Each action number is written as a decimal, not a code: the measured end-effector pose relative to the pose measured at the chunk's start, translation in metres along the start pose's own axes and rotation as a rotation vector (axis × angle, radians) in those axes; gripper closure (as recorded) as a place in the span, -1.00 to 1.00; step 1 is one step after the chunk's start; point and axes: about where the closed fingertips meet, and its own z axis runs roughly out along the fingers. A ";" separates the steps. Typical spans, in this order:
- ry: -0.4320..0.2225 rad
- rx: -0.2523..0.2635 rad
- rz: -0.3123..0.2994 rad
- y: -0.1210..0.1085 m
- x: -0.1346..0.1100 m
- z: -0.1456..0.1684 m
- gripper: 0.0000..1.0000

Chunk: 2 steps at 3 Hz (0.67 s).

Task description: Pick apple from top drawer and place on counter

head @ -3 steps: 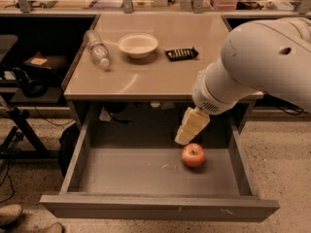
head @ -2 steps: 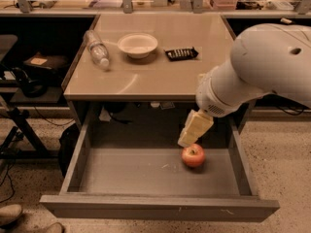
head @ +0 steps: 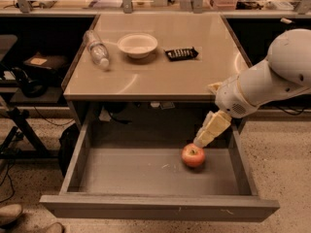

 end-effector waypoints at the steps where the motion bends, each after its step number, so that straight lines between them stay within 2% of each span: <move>1: -0.011 0.013 -0.045 0.006 -0.001 0.005 -1.00; 2: 0.014 0.054 -0.110 0.020 0.020 0.029 -1.00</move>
Offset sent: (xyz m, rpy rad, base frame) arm -0.0146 0.0061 -0.1093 -0.1134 -0.2349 0.0086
